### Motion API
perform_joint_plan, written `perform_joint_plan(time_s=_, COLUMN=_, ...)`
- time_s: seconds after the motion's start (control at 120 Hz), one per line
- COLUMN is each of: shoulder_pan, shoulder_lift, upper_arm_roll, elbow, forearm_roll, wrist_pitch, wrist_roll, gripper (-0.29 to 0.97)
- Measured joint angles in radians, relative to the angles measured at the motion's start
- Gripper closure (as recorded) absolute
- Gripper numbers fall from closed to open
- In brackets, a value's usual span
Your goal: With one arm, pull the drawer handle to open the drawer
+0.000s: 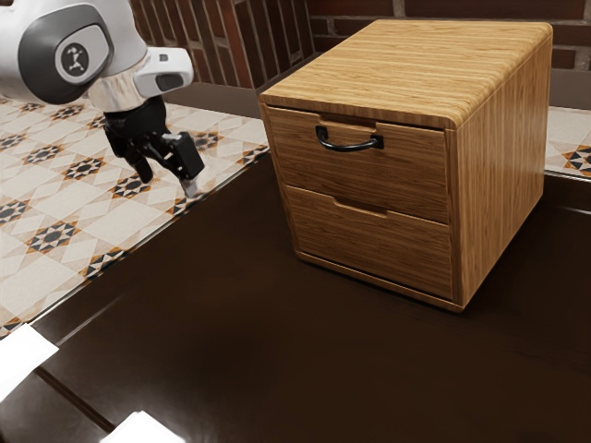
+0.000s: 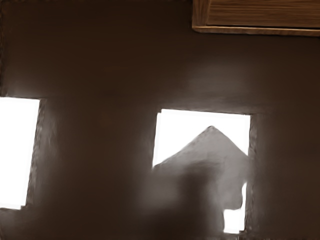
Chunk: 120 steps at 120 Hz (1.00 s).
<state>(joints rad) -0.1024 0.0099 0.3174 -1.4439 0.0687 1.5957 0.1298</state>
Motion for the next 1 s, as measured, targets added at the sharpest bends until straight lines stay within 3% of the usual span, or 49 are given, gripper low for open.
perform_joint_plan(time_s=0.25, shoulder_pan=0.146, shoulder_lift=0.002, upper_arm_roll=-0.005, elbow=0.07, forearm_roll=-0.033, wrist_pitch=-0.01, wrist_roll=0.008, gripper=0.0)
perform_joint_plan(time_s=0.458, shoulder_pan=0.26, shoulder_lift=-0.049, upper_arm_roll=-0.056, elbow=0.186, forearm_roll=0.045, wrist_pitch=-0.046, wrist_roll=0.004, gripper=0.0)
perform_joint_plan(time_s=0.517, shoulder_pan=0.218, shoulder_lift=-0.051, upper_arm_roll=-0.063, elbow=0.188, forearm_roll=0.054, wrist_pitch=-0.052, wrist_roll=0.004, gripper=0.0)
perform_joint_plan(time_s=0.75, shoulder_pan=-0.087, shoulder_lift=-0.048, upper_arm_roll=-0.062, elbow=0.148, forearm_roll=0.067, wrist_pitch=-0.08, wrist_roll=0.004, gripper=0.0)
perform_joint_plan(time_s=0.8, shoulder_pan=-0.13, shoulder_lift=-0.129, upper_arm_roll=-0.064, elbow=0.068, forearm_roll=0.067, wrist_pitch=-0.11, wrist_roll=0.004, gripper=0.0)
perform_joint_plan(time_s=0.917, shoulder_pan=-0.188, shoulder_lift=-0.453, upper_arm_roll=-0.05, elbow=-0.306, forearm_roll=0.08, wrist_pitch=-0.15, wrist_roll=-0.007, gripper=0.0)
perform_joint_plan(time_s=1.0, shoulder_pan=-0.196, shoulder_lift=-0.513, upper_arm_roll=-0.035, elbow=-0.425, forearm_roll=0.084, wrist_pitch=-0.144, wrist_roll=0.022, gripper=0.0)
